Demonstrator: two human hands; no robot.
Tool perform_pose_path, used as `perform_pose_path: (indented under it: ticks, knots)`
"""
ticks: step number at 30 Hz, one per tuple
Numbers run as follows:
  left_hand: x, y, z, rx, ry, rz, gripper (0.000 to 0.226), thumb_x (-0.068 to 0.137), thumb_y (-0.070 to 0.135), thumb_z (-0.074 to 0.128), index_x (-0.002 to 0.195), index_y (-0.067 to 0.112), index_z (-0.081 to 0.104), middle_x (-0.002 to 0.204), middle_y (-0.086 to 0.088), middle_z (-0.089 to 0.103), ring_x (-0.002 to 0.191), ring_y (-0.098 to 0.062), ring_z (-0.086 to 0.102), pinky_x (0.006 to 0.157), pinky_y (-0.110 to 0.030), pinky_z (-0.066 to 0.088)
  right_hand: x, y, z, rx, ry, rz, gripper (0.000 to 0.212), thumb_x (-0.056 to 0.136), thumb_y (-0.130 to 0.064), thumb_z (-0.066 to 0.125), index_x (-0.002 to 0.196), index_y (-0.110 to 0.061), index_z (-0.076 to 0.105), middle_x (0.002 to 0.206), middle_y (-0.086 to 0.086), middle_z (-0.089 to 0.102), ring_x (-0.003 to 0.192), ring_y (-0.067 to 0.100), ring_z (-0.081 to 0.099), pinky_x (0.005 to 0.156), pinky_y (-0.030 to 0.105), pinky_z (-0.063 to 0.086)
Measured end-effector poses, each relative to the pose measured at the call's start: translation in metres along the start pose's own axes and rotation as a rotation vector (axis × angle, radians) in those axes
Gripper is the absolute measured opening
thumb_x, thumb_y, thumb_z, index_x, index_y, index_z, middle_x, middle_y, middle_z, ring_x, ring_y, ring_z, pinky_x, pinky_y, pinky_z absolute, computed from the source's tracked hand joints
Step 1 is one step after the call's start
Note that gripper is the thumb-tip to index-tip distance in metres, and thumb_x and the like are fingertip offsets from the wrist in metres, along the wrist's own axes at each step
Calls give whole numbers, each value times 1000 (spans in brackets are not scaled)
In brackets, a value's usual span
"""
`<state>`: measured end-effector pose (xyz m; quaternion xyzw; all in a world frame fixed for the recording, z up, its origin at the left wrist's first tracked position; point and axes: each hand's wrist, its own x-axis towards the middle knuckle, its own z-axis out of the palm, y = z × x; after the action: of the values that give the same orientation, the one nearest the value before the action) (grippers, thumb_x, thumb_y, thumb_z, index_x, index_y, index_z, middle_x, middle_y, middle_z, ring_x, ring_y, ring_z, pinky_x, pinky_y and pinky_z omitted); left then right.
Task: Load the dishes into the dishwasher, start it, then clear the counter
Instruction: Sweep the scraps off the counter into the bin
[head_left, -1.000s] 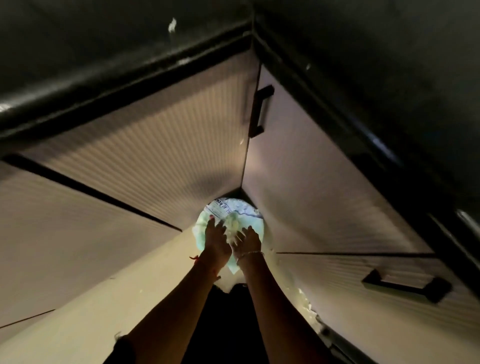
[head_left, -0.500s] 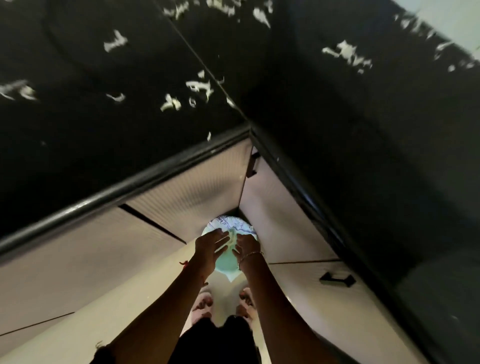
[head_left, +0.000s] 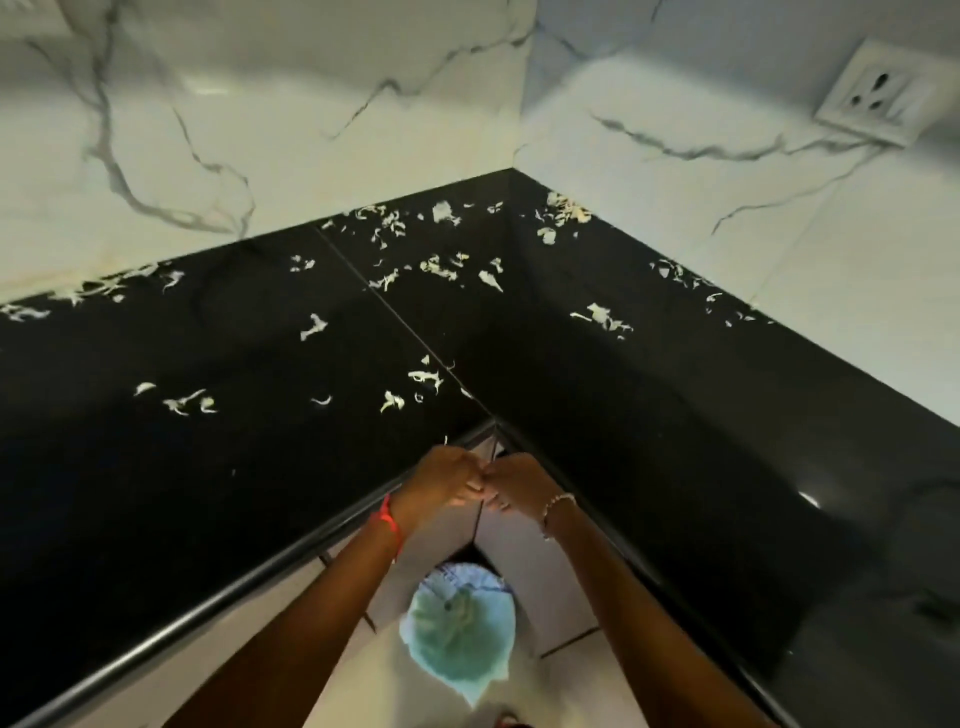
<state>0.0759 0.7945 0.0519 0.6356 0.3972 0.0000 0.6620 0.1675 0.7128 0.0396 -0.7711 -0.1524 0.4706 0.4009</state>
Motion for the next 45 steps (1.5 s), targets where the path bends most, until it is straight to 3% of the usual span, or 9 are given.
perform_pose_path:
  ticks: [4, 9, 14, 19, 25, 31, 35, 39, 45]
  knots:
    - [14, 33, 0, 103, 30, 128, 17, 83, 2, 60, 74, 16, 65, 69, -3, 61, 58, -7, 60, 57, -13, 49, -4, -30, -27, -33, 40, -100, 28, 95, 1, 41, 118, 14, 51, 116, 33, 56, 60, 14, 53, 40, 8, 44]
    - [57, 74, 15, 269, 26, 210, 14, 91, 4, 50, 95, 8, 63, 78, 2, 62, 66, -3, 58, 55, -12, 45, 12, -45, -71, -69, 79, -171, 22, 92, 0, 47, 110, 9, 59, 107, 29, 63, 90, 38, 66, 51, 15, 53]
    - [109, 111, 41, 265, 36, 261, 19, 92, 5, 46, 96, 8, 64, 77, 2, 64, 66, -6, 61, 57, -11, 46, 46, -52, -137, 81, 167, -142, 18, 93, 1, 43, 101, 2, 59, 76, 13, 63, 50, 8, 62, 56, 20, 52]
    - [169, 147, 70, 330, 7, 324, 20, 93, 5, 46, 102, 7, 63, 98, -5, 65, 81, -7, 61, 68, -14, 47, 79, -44, -211, 99, 468, -172, 26, 90, 2, 46, 76, -15, 61, 73, 2, 60, 63, 9, 56, 61, 18, 49]
    - [235, 167, 83, 461, 164, 516, 25, 88, -2, 49, 109, 8, 58, 110, -4, 57, 103, -13, 54, 87, -20, 41, 111, -37, -291, -39, 777, -186, 20, 91, -5, 51, 105, -2, 65, 91, 8, 64, 82, 18, 62, 53, 7, 36]
    - [296, 177, 69, 674, 40, 522, 40, 92, 5, 48, 130, 16, 46, 144, -3, 38, 135, -19, 33, 113, -39, 29, 142, -31, -352, -130, 893, -192, 30, 87, -3, 55, 117, -1, 58, 123, 16, 56, 108, 24, 55, 83, 16, 36]
    - [312, 167, 61, 780, 20, 546, 41, 95, 14, 44, 135, 23, 42, 150, 6, 28, 140, -13, 22, 114, -37, 23, 162, -33, -389, -242, 886, -221, 35, 88, -4, 56, 122, 1, 54, 127, 17, 52, 108, 27, 54, 81, 9, 32]
    - [317, 161, 63, 797, 102, 622, 40, 96, 17, 43, 135, 25, 43, 148, 9, 32, 138, -9, 26, 111, -33, 27, 190, -39, -418, -326, 797, -140, 48, 89, -12, 55, 133, 1, 41, 138, 21, 38, 128, 33, 38, 106, 32, 31]
    - [322, 158, 63, 796, 123, 651, 40, 93, 15, 46, 132, 23, 45, 147, 8, 34, 136, -9, 28, 110, -31, 28, 223, -41, -423, -318, 810, -84, 54, 91, -24, 53, 134, 6, 37, 142, 21, 25, 131, 36, 30, 112, 41, 28]
